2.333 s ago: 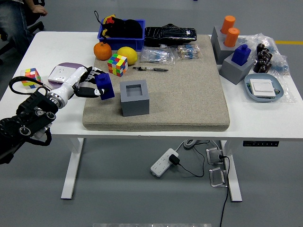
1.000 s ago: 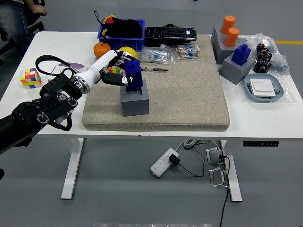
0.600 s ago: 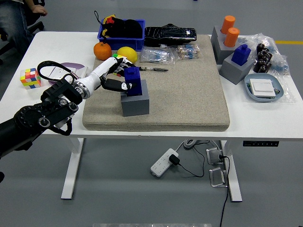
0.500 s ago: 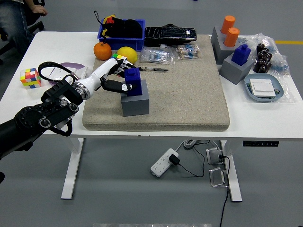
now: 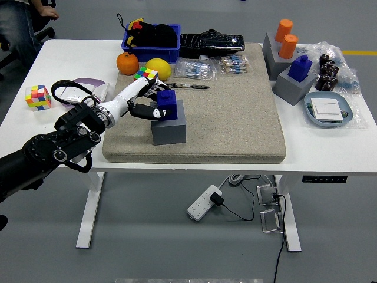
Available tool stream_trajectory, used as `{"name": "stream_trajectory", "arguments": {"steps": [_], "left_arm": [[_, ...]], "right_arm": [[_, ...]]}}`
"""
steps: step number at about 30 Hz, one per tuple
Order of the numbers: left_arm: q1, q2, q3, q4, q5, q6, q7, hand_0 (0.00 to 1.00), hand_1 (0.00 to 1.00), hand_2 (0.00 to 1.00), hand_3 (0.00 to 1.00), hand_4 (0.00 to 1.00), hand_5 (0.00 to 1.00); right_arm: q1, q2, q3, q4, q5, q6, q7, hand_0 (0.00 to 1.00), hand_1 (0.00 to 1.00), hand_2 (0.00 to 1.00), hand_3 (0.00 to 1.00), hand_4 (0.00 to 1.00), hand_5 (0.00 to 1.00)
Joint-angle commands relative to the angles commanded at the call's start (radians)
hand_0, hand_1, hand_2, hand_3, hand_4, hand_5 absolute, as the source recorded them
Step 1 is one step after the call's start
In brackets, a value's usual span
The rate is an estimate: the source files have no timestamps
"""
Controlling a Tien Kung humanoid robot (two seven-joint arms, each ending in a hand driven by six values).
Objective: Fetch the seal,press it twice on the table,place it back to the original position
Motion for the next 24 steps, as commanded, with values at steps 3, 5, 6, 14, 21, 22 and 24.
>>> {"name": "stream_trajectory", "arguments": {"steps": [3, 5, 6, 14, 21, 22, 24], "left_arm": [[0.000, -0.003, -0.002, 0.002, 0.000, 0.003, -0.001, 0.623, 0.502, 0.488, 0.588, 0.699, 0.002], [0.001, -0.005, -0.007, 0.004, -0.003, 0.007, -0.005, 0.655, 0.549, 0.518, 0.595, 0.701, 0.002], [0.001, -0.006, -0.009, 0.005, -0.005, 0.009, -0.007, 0.655, 0.549, 0.518, 0.595, 0.701, 0.002], [-0.003, -0.007, -0.011, 0.007, 0.001, -0.002, 0.007, 0.735, 0.724, 0.666, 0.685, 0.758, 0.002], [-0.003, -0.004, -0.008, 0.005, 0.004, -0.011, 0.015, 0.765, 0.746, 0.696, 0.717, 0.786, 0.002], [-0.004, -0.004, -0.007, 0.005, 0.004, -0.012, 0.015, 0.772, 0.757, 0.706, 0.740, 0.850, 0.002], [-0.004, -0.003, -0.008, 0.005, 0.005, -0.013, 0.015, 0.772, 0.757, 0.706, 0.740, 0.850, 0.002]], "right_arm": [[0.001, 0.000, 0.000, -0.001, 0.000, 0.000, 0.000, 0.819, 0.720, 0.688, 0.698, 0.735, 0.508], [0.001, -0.001, -0.001, 0.000, 0.000, 0.000, 0.000, 0.819, 0.720, 0.688, 0.698, 0.735, 0.509], [0.001, -0.001, -0.002, 0.000, 0.001, 0.000, 0.000, 0.819, 0.720, 0.688, 0.698, 0.735, 0.509], [0.002, 0.000, -0.001, 0.000, 0.001, 0.000, 0.000, 0.819, 0.719, 0.689, 0.698, 0.735, 0.509], [0.001, -0.001, 0.000, 0.000, 0.001, 0.000, 0.000, 0.819, 0.719, 0.689, 0.698, 0.735, 0.508], [0.001, -0.001, 0.000, 0.001, 0.001, 0.000, 0.000, 0.819, 0.720, 0.688, 0.699, 0.736, 0.509], [0.002, 0.000, 0.000, 0.001, 0.001, 0.000, 0.001, 0.819, 0.720, 0.688, 0.699, 0.736, 0.509]]}}
